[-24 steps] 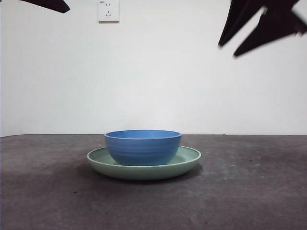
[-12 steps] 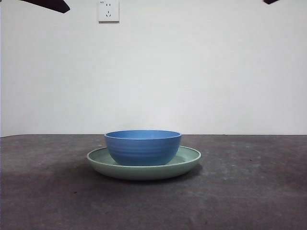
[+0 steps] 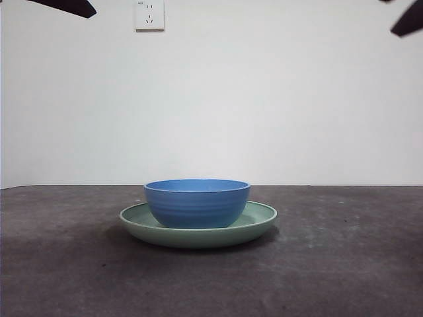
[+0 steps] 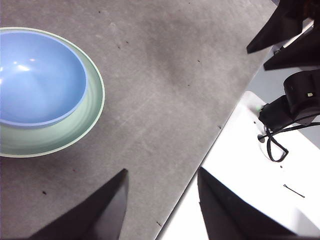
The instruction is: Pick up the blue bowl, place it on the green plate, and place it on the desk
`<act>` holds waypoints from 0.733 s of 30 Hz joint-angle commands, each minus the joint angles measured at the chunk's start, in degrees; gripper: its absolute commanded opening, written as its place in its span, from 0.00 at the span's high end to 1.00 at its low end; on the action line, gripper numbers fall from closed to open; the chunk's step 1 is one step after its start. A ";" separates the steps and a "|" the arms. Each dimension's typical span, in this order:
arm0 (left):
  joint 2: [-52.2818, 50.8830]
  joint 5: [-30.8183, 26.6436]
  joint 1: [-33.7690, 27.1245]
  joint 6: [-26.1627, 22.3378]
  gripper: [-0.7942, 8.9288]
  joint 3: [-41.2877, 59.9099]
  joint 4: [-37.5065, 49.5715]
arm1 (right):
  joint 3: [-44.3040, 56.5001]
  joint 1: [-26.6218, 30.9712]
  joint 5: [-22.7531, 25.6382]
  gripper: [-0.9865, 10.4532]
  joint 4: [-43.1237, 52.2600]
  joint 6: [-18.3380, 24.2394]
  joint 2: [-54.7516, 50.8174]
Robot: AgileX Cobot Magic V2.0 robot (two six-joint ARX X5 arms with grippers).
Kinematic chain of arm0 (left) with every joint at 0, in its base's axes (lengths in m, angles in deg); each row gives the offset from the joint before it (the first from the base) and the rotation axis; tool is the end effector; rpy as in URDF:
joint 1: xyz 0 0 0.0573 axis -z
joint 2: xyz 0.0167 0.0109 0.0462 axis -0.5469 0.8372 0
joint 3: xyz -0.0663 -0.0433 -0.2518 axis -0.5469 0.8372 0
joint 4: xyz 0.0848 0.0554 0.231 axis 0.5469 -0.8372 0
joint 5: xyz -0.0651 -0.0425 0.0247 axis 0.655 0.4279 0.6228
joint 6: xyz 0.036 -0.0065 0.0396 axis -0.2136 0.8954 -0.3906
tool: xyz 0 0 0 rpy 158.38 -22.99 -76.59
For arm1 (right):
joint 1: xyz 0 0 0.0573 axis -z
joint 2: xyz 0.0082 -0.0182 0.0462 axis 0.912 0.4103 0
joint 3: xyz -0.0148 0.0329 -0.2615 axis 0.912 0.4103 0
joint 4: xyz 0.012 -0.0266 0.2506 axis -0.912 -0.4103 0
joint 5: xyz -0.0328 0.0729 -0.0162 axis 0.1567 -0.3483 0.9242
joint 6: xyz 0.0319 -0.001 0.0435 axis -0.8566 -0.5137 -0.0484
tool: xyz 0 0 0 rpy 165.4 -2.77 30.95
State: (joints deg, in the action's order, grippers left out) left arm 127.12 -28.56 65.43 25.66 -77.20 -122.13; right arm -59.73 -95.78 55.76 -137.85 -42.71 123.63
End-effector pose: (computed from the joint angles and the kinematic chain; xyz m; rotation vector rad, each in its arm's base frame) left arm 0.1406 -0.1067 0.3262 0.0076 0.7973 -1.0576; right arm 0.1035 0.0749 0.2972 0.0670 0.8495 0.9010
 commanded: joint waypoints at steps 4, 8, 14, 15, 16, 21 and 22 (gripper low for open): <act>0.42 0.28 0.37 -0.50 0.69 -0.46 0.15 | -0.33 -0.44 -0.24 0.76 1.14 0.48 0.26; 0.39 0.31 0.37 -0.52 0.69 -0.46 -0.68 | -0.33 -0.44 -0.26 0.76 1.25 0.48 0.28; 0.42 0.28 0.37 -0.52 0.70 -0.46 -0.92 | -0.33 -0.44 -0.26 0.76 1.22 0.48 0.28; 0.39 0.28 0.37 -0.52 0.70 -0.46 -0.92 | -0.33 -0.44 -0.26 0.76 1.20 0.48 0.28; 0.39 0.28 0.37 -0.52 0.72 -0.46 -0.92 | -0.33 -0.44 -0.26 0.78 1.20 0.48 0.28; 0.42 0.28 0.37 -0.55 0.91 -0.46 -0.92 | -0.33 -0.44 -0.24 0.91 1.16 0.50 0.28; 0.39 0.28 0.37 -0.55 0.91 -0.46 -0.92 | -0.33 -0.44 -0.24 0.91 1.18 0.50 0.28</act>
State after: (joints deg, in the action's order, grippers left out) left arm 127.12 -28.56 65.43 25.66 -77.20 -123.50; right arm -59.55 -95.78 55.72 -137.02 -42.69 123.65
